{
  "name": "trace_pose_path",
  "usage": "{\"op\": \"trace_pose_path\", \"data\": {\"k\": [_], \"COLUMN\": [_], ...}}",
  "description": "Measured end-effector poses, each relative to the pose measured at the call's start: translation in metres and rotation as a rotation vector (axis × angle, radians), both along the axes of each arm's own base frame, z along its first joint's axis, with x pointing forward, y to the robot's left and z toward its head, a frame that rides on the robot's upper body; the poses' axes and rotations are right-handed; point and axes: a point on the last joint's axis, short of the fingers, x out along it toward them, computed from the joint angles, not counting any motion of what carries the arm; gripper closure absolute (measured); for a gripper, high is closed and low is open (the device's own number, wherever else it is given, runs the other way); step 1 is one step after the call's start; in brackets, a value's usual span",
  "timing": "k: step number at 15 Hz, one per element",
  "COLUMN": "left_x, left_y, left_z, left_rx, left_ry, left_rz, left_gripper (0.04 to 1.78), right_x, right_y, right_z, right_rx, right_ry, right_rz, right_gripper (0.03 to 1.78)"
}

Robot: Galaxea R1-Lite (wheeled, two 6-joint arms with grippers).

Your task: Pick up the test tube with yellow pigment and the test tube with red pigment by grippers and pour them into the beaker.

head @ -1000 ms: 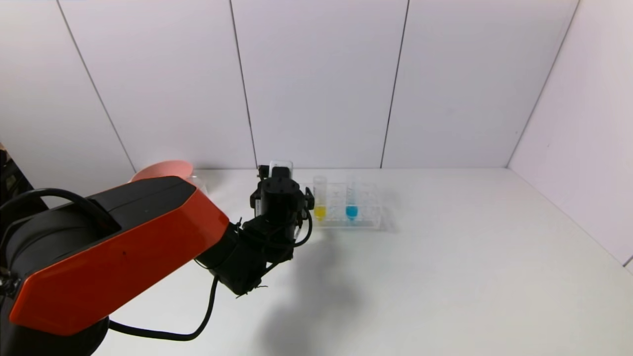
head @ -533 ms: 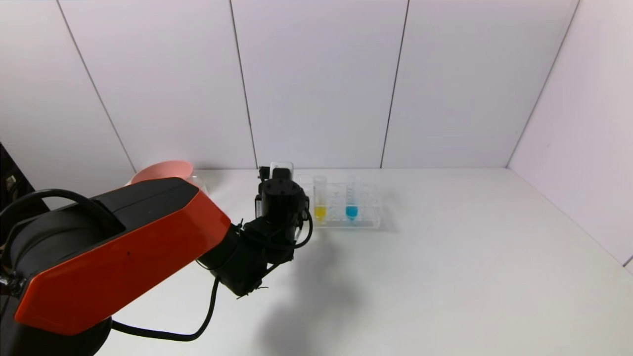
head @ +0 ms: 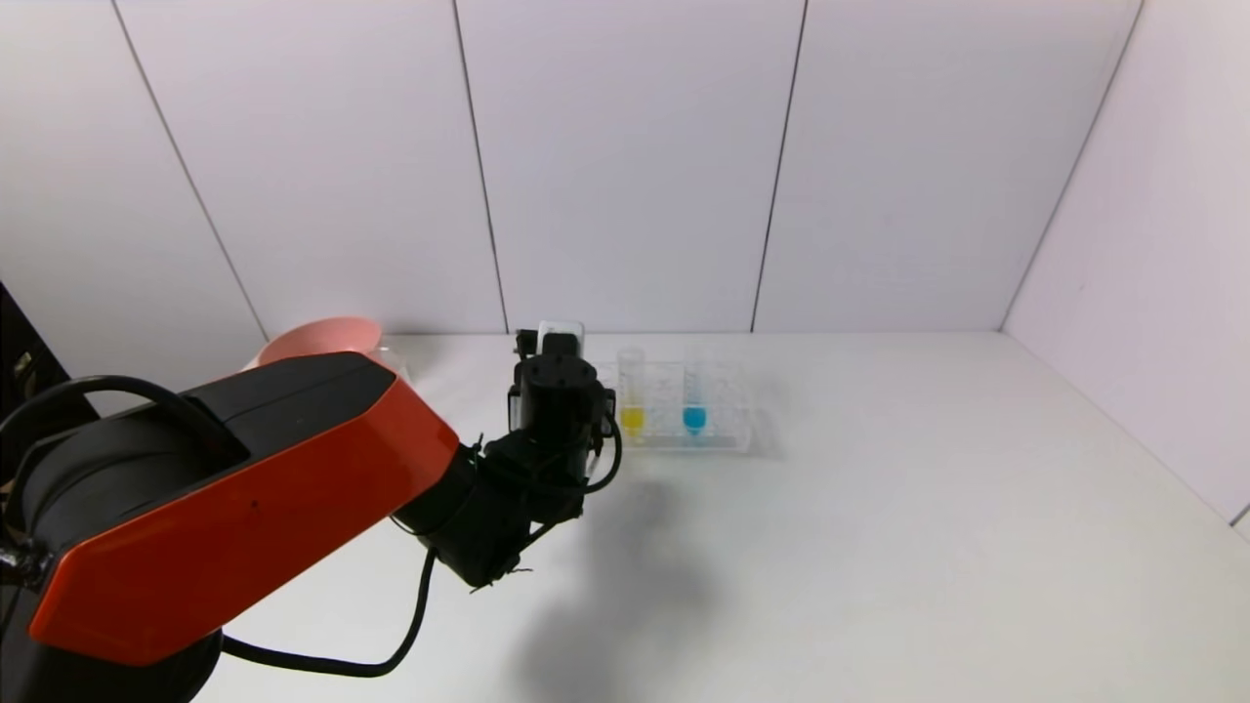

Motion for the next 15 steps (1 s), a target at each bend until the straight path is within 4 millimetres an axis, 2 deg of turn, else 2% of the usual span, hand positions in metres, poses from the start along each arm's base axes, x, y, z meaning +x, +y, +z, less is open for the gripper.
{"op": "trace_pose_path", "data": {"k": [6, 15], "left_x": [-0.002, -0.014], "left_y": [-0.003, -0.003], "left_z": [0.005, 0.061], "left_rx": [0.016, 0.025], "left_ry": [-0.009, -0.120], "left_rz": [-0.009, -0.030], "left_gripper": [1.35, 1.35], "right_x": [0.000, 0.000], "right_y": [0.000, 0.000], "right_z": [0.000, 0.000], "right_rx": [0.000, 0.000], "right_ry": [0.000, 0.000], "right_rz": [0.000, 0.000], "right_gripper": [0.10, 0.10]}}
